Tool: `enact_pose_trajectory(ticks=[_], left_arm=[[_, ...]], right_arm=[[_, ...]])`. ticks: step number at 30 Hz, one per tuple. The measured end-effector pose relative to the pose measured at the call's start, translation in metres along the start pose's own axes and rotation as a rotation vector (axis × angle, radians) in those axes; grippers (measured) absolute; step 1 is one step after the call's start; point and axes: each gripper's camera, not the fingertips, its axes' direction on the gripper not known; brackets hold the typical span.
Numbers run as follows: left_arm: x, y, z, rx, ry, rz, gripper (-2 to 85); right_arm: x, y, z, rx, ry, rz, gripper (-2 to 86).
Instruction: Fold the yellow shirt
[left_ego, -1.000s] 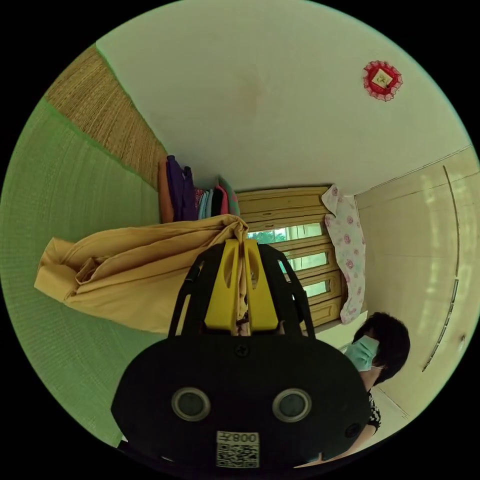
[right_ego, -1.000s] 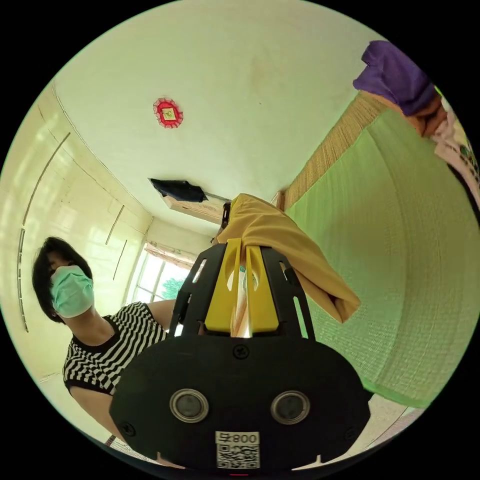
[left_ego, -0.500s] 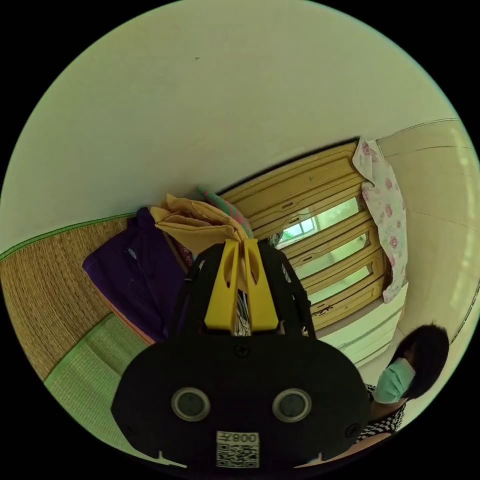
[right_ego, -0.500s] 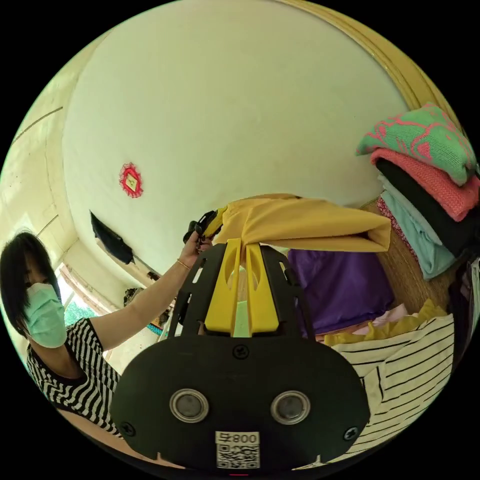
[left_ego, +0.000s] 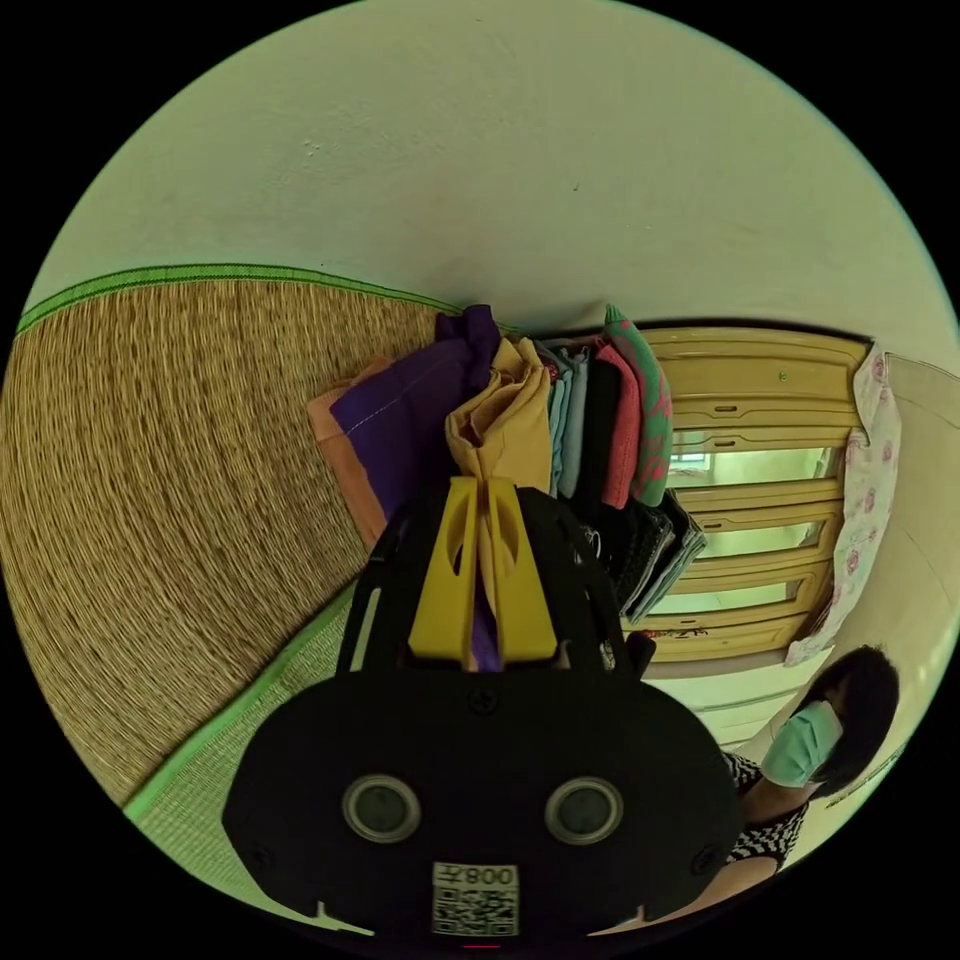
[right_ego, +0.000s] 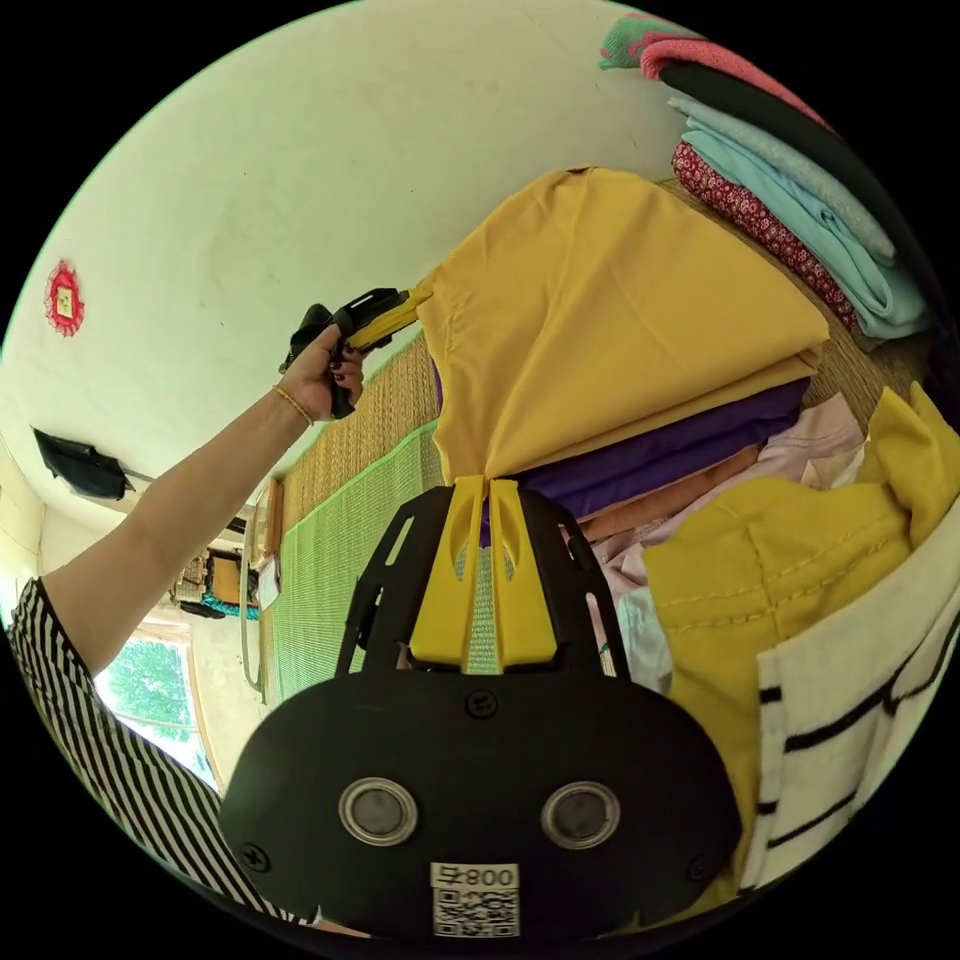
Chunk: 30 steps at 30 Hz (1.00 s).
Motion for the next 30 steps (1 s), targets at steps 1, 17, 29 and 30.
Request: enact_pose_trajectory(ticks=[1,17,29,30], left_arm=[[-0.003,-0.004,0.001,-0.005,0.013,0.003,1.4],[0.050,0.007,-0.016,0.146,0.039,0.136,0.3],[0.137,0.043,0.087,-0.106,-0.183,0.273,0.2],[0.138,0.047,0.083,-0.089,-0.176,0.264,0.2]], right_arm=[[-0.001,-0.002,0.003,-0.006,0.014,-0.008,0.6],[-0.026,0.021,-0.006,-0.002,0.033,-0.040,0.1],[-0.047,-0.018,0.018,0.012,0.201,-0.113,0.0],[-0.047,-0.015,0.016,0.028,0.192,-0.110,0.0]])
